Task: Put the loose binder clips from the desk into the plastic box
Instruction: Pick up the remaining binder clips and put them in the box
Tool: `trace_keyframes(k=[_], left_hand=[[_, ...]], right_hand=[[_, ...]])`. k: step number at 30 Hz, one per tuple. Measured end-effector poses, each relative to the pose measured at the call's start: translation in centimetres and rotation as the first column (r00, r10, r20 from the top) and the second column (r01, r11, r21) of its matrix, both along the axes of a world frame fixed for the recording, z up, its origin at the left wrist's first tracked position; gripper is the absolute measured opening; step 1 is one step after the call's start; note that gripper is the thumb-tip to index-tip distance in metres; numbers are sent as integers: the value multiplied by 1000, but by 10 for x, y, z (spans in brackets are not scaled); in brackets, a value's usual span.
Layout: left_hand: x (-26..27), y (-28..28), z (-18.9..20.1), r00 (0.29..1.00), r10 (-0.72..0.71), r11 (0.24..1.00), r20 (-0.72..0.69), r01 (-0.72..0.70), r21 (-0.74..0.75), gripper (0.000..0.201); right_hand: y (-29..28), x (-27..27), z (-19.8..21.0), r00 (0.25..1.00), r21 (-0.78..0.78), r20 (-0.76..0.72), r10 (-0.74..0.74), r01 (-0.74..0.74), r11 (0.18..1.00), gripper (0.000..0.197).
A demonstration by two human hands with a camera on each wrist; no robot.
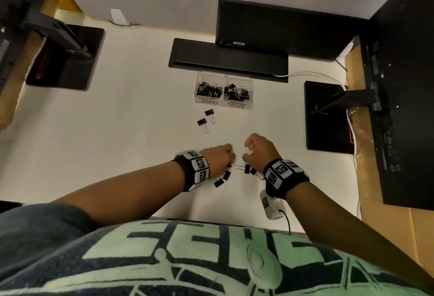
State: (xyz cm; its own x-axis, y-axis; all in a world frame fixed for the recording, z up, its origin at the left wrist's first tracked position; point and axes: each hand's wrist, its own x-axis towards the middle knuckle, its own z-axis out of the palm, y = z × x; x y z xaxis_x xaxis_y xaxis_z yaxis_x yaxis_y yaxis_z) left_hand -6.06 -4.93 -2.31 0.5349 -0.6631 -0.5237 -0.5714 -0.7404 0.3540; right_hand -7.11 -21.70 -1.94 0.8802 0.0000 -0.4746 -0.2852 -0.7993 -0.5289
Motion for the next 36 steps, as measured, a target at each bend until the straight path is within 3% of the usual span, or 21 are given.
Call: trace_keyframes(k=[7, 14, 17, 21, 25, 28, 32, 36], left_hand=[[-8, 6, -8, 982, -79, 997, 169, 76, 28, 30], [-9, 10, -8, 979, 62, 998, 192, -63, -1, 39], [-5, 15, -8, 975, 121, 992, 186, -114, -47, 37], [16, 15, 3, 956, 258, 955, 139, -231, -184, 30], [54, 3, 21, 908, 406, 871, 100, -352, -343, 26], [84, -12, 32, 876, 477, 816, 70, -412, -405, 30], [119, -27, 42, 875, 471, 842, 109, -409, -352, 39], [143, -33, 42, 892, 428, 891, 148, -388, -235, 42]], right_hand=[[-8, -26, 1, 997, 15, 53, 56, -57, 998, 25], [0, -48, -7, 977, -170, -38, 208, -211, 963, 39], [3, -44, -10, 962, -245, -37, 271, -272, 931, 30], [6, -36, -10, 985, -149, 29, 169, -163, 975, 21], [13, -23, -8, 993, -45, 53, 107, -104, 993, 11], [15, -12, -7, 997, 96, 37, -63, 59, 994, 9], [9, 9, 0, 949, 232, 40, -313, 296, 926, 12], [-4, 40, 16, 913, 325, 56, -405, 366, 872, 13]])
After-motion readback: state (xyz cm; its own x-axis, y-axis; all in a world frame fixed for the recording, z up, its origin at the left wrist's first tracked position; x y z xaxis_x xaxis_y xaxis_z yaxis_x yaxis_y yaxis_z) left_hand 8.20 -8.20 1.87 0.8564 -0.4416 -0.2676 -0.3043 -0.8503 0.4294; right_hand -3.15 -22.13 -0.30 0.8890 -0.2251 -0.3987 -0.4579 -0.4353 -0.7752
